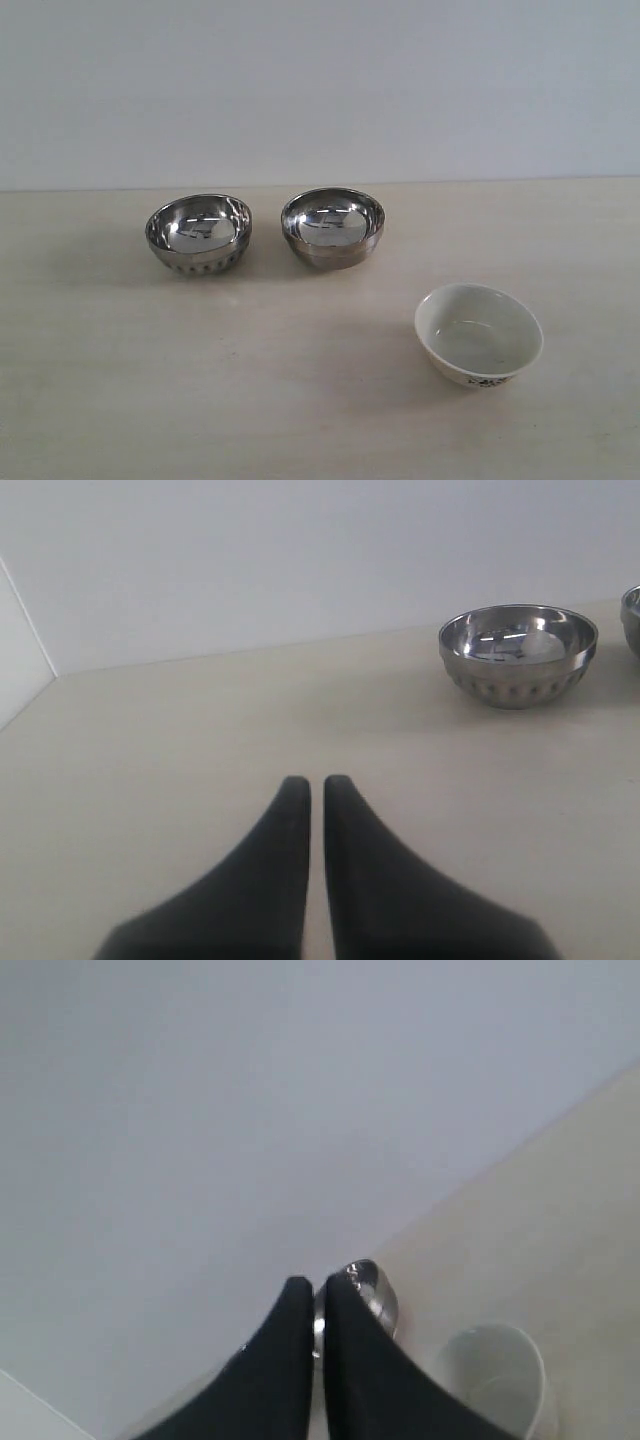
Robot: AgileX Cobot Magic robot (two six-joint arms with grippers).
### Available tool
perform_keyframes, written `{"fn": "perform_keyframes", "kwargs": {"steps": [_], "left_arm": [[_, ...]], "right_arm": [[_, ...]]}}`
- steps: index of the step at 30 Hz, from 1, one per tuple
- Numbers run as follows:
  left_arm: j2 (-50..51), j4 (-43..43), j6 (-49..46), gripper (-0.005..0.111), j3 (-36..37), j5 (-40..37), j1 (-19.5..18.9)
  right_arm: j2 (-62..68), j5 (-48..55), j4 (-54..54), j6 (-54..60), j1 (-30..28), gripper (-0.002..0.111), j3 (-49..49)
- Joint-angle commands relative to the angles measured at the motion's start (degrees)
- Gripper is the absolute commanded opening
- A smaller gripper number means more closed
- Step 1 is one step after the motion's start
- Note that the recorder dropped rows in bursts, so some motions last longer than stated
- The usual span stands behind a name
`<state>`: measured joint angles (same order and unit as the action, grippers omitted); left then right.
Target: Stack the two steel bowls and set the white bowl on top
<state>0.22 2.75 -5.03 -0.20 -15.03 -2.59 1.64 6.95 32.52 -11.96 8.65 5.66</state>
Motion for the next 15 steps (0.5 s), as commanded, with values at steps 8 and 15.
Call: {"fn": "perform_keyframes", "kwargs": {"steps": [8,15], "left_arm": [[-0.22,-0.39,0.56,0.004,0.20,0.43,-0.14],[-0.22,-0.39,0.56,0.004,0.20,0.43,-0.14]], "right_arm": [[26.50,-0.63,0.20,9.58,-0.12,0.000,17.41],[48.91,4.93,0.27,19.96,4.60,0.000,33.18]]}}
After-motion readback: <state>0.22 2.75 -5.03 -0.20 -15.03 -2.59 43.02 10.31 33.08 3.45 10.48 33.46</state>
